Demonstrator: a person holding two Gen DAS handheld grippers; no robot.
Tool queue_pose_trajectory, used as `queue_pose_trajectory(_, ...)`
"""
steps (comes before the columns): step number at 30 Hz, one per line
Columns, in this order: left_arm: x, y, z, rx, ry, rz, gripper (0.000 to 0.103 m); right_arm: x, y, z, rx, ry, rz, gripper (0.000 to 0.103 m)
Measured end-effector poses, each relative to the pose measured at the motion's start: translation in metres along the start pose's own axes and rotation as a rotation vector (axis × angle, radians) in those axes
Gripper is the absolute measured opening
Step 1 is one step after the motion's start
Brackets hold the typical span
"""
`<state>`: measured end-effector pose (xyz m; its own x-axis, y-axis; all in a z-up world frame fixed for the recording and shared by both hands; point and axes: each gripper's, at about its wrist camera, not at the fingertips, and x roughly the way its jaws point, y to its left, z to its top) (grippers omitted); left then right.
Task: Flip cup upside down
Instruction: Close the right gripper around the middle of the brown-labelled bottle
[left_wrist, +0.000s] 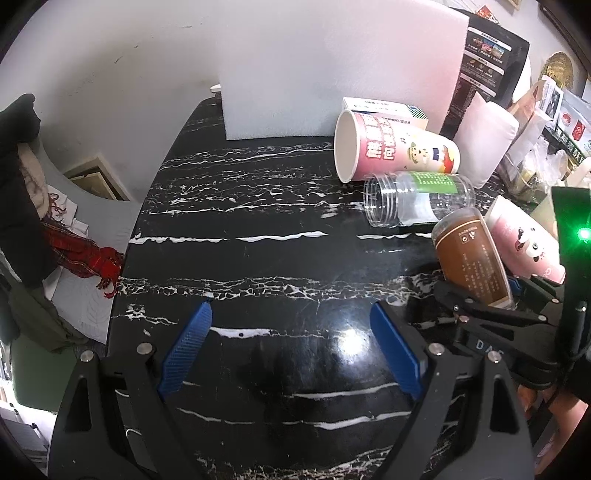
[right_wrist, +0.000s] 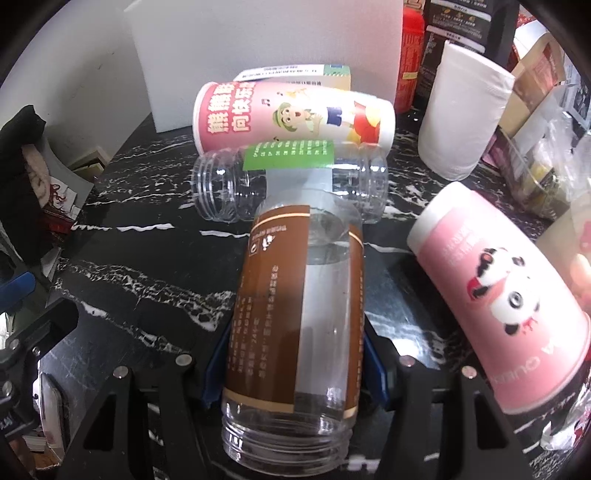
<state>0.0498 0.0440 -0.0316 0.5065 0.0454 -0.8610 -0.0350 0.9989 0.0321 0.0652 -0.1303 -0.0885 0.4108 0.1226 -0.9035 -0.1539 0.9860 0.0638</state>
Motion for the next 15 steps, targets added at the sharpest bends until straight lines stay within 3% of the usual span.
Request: queue_pose_trajectory(15,-0.065,-0.004,-0.040,0.004,-0.063,-0.001,0.087,-0.060,0.006,-0.051,0.012,-0.055,0.010,0.062)
